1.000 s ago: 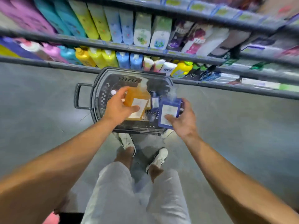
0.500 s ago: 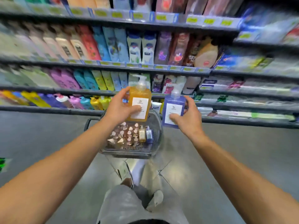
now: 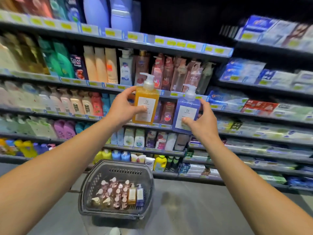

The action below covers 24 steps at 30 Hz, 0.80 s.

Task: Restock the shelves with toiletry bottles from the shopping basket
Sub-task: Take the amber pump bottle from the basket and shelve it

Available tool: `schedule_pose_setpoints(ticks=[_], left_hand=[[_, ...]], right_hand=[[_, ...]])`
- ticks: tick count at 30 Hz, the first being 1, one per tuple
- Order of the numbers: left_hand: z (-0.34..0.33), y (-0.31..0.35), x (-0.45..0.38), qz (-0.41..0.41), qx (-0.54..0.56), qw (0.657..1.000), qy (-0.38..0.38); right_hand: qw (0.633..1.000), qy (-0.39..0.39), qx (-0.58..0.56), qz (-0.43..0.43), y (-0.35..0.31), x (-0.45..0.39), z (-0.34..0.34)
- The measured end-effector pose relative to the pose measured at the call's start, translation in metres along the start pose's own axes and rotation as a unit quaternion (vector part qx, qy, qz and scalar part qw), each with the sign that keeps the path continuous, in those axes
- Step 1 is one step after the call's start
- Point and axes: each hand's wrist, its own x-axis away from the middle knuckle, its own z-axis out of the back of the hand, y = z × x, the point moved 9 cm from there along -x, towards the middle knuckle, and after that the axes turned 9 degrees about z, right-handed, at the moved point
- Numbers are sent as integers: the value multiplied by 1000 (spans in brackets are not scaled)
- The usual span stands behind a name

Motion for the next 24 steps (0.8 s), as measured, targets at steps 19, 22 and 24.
schedule_pose_setpoints(ticks=[19, 22, 24], left_hand=[[-29, 112, -184, -126, 6, 990, -56], [-36, 123, -208, -130, 6, 990, -60], [-43, 130, -221, -133, 3, 989, -63]], right_hand=[[989, 111, 46, 84, -22, -181, 38], [988, 126, 42, 82, -18, -206, 48], [986, 138, 38, 81, -16, -222, 57]])
